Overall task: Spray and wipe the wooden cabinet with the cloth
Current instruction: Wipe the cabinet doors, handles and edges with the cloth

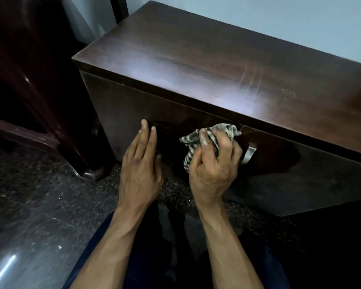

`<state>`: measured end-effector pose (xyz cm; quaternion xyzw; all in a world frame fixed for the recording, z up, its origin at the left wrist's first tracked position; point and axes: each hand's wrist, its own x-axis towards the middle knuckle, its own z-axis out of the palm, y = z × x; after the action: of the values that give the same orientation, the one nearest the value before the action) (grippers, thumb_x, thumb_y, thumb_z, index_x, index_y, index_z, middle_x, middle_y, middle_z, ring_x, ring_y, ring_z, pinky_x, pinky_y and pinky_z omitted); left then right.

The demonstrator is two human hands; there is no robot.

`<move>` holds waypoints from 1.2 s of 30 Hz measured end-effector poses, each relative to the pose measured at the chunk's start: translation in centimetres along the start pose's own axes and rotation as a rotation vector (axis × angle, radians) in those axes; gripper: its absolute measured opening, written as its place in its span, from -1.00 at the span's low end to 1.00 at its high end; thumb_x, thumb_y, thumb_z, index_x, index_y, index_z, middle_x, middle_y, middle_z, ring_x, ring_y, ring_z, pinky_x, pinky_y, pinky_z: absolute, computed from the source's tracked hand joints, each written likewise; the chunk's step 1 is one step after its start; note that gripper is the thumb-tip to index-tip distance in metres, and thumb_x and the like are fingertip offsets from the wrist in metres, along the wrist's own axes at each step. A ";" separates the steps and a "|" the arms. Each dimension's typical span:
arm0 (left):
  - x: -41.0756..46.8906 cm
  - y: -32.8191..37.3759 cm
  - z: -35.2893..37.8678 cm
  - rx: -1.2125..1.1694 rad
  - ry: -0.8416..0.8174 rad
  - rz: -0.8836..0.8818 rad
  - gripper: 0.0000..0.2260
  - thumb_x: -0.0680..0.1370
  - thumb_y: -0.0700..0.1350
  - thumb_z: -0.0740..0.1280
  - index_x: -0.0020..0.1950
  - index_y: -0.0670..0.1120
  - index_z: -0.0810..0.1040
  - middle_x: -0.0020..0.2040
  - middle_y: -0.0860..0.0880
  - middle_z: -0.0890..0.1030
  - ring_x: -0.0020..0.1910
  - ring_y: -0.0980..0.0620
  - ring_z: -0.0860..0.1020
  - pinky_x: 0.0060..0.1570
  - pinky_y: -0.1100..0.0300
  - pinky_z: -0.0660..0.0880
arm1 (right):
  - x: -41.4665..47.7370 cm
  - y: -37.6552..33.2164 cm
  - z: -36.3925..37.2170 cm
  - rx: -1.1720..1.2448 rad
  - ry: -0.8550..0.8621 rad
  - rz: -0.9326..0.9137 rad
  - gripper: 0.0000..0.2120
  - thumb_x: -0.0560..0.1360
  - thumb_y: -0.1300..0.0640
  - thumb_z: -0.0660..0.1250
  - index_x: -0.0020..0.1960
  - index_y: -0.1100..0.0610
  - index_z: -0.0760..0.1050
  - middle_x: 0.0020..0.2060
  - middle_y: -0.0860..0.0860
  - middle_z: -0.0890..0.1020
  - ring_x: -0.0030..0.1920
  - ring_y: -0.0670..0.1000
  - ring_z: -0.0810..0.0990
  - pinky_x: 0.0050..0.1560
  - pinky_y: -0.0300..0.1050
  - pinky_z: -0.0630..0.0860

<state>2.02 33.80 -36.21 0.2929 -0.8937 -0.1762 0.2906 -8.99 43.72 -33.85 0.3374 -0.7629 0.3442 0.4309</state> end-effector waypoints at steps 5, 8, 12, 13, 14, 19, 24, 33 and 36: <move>-0.2 -0.1 -0.1 0.014 -0.005 0.007 -0.42 0.58 -0.22 0.26 0.58 -0.16 0.17 0.63 -0.12 0.06 0.58 -0.10 0.17 0.49 -0.04 0.26 | -2.0 0.8 1.2 0.009 -0.014 -0.025 -0.77 0.59 0.32 0.40 0.22 0.18 0.67 0.27 0.09 0.46 0.13 0.10 0.56 0.11 -0.01 0.62; -0.1 -0.4 -0.2 0.019 0.001 0.008 -0.42 0.57 -0.19 0.24 0.58 -0.15 0.18 0.62 -0.11 0.08 0.58 -0.09 0.17 0.49 -0.03 0.25 | -2.3 0.9 1.3 0.023 0.008 -0.038 -0.74 0.57 0.33 0.42 0.24 0.17 0.65 0.29 0.09 0.45 0.16 0.09 0.56 0.13 -0.03 0.59; -0.1 -0.3 -0.3 0.019 -0.002 0.009 -0.42 0.57 -0.19 0.25 0.58 -0.15 0.18 0.62 -0.11 0.08 0.58 -0.09 0.17 0.50 -0.02 0.24 | -0.1 -0.1 0.7 0.084 0.050 0.059 -0.88 0.56 0.33 0.40 0.02 0.21 0.69 0.10 0.11 0.58 -0.03 0.08 0.61 -0.03 -0.05 0.64; -0.1 -0.3 -0.2 0.019 0.000 0.007 -0.41 0.56 -0.20 0.26 0.58 -0.15 0.18 0.62 -0.12 0.09 0.58 -0.09 0.17 0.50 -0.02 0.24 | 0.4 -0.3 0.5 0.092 0.049 0.092 -0.89 0.56 0.33 0.40 -0.05 0.22 0.70 0.00 0.13 0.63 -0.08 0.09 0.63 -0.07 -0.05 0.65; -0.1 -0.4 -0.2 0.018 0.000 0.007 -0.40 0.55 -0.21 0.27 0.58 -0.15 0.19 0.62 -0.12 0.09 0.57 -0.10 0.18 0.50 -0.02 0.24 | 0.9 -0.5 0.3 0.093 0.045 0.111 -0.88 0.57 0.33 0.39 -0.09 0.23 0.70 -0.07 0.15 0.65 -0.12 0.09 0.64 -0.10 -0.06 0.65; -0.2 -0.5 -0.1 0.004 0.008 0.008 -0.40 0.55 -0.21 0.27 0.58 -0.15 0.18 0.62 -0.11 0.09 0.58 -0.08 0.17 0.49 -0.03 0.25 | 0.6 -0.5 0.4 0.081 0.054 0.091 -0.82 0.63 0.26 0.33 -0.06 0.22 0.70 0.01 0.08 0.57 -0.12 0.10 0.67 -0.07 -0.08 0.66; -0.1 -0.3 -0.4 0.002 0.012 0.013 -0.42 0.56 -0.18 0.24 0.58 -0.14 0.20 0.62 -0.11 0.10 0.57 -0.09 0.18 0.50 -0.01 0.24 | 0.4 -0.3 0.3 0.098 0.032 0.082 -0.86 0.57 0.32 0.38 0.01 0.20 0.71 0.09 0.05 0.52 -0.03 0.05 0.66 0.00 -0.13 0.64; 0.0 -0.1 -0.1 -0.025 0.010 0.011 -0.42 0.56 -0.19 0.25 0.57 -0.17 0.20 0.62 -0.14 0.09 0.57 -0.11 0.18 0.46 -0.09 0.29 | 1.8 0.6 -1.7 0.210 0.115 0.190 -0.92 0.52 0.48 0.37 -0.05 0.39 0.62 -0.10 0.23 0.66 0.00 0.08 0.65 0.23 -0.38 0.46; 0.0 0.0 -0.1 -0.021 0.011 0.013 -0.42 0.57 -0.21 0.28 0.58 -0.18 0.19 0.62 -0.14 0.09 0.57 -0.11 0.18 0.47 -0.08 0.28 | -0.1 0.5 -0.7 0.211 0.094 0.244 -0.86 0.53 0.46 0.38 0.03 0.35 0.67 -0.02 0.19 0.69 0.04 0.06 0.68 0.20 -0.28 0.55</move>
<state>2.10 33.80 -36.16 0.2853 -0.8920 -0.1819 0.2998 -8.99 44.60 -33.79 0.2693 -0.7369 0.4875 0.3831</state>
